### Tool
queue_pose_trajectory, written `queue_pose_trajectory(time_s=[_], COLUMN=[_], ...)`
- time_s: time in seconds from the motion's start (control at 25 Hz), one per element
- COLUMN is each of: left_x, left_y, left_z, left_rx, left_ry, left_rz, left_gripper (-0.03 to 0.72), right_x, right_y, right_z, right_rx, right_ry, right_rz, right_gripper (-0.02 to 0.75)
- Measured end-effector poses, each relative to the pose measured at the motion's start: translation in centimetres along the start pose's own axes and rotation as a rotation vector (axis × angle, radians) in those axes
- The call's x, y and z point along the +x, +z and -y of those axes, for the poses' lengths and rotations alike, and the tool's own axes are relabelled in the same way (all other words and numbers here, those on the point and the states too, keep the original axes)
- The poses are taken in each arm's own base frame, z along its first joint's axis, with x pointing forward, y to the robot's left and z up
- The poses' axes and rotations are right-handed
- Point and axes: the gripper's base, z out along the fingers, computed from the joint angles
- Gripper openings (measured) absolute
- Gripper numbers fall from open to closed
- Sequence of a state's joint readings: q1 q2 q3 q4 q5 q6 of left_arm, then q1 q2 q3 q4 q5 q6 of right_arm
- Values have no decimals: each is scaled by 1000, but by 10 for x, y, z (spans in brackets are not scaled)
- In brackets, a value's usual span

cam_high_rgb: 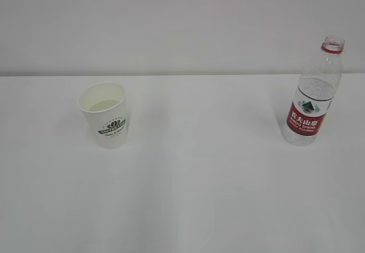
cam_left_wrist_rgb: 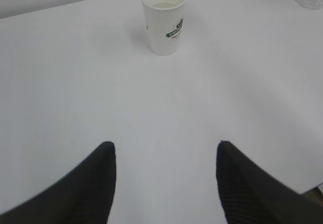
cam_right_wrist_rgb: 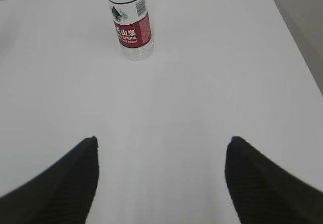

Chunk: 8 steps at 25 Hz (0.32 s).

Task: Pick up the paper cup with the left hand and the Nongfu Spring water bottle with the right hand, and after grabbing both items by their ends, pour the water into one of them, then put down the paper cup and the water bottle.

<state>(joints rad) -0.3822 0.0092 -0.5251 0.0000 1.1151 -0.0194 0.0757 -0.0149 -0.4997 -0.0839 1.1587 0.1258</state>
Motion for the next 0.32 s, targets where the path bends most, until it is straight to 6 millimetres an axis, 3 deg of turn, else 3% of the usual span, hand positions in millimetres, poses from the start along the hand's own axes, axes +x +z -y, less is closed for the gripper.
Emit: queue_pose_trajectory(time_s=[0.32], left_x=[0], left_y=[0], left_z=[0], left_rx=[0], left_ry=[0], left_rz=[0], left_gripper=[438], right_x=[0], right_y=[0], right_z=[0], right_rx=[0], right_ry=[0], right_rz=[2], right_gripper=[587])
